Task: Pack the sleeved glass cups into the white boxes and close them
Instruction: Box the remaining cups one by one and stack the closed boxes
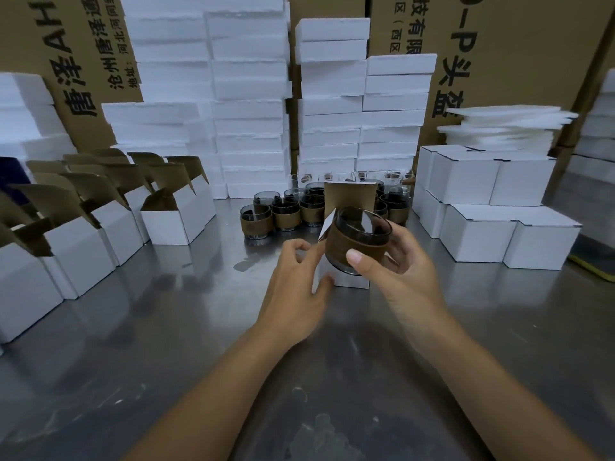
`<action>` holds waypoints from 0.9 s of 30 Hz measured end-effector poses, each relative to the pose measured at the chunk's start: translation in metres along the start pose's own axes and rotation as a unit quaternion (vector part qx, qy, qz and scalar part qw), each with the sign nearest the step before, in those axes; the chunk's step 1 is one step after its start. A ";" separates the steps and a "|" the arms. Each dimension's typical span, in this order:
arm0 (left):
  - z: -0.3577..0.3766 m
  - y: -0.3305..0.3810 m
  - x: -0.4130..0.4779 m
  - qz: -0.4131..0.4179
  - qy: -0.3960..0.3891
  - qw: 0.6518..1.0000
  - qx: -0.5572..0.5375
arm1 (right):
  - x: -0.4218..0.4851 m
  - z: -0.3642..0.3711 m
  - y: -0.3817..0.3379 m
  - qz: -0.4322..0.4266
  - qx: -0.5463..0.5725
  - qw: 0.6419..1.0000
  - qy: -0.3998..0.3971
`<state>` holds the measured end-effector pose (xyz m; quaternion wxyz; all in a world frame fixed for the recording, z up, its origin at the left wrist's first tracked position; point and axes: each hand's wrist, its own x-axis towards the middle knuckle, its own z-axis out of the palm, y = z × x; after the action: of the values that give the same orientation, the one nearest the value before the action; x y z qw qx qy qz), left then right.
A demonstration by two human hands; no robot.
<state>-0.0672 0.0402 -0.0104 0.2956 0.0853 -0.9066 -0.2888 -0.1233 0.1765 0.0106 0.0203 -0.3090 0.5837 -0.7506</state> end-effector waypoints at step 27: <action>-0.010 0.006 -0.005 0.249 0.115 0.949 0.156 | -0.007 0.002 -0.004 -0.119 -0.094 0.988 -0.003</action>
<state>-0.0570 0.0421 -0.0024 0.4432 -0.0659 -0.8926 -0.0494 -0.1153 0.1788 0.0115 -0.0962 -0.3793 0.6105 -0.6886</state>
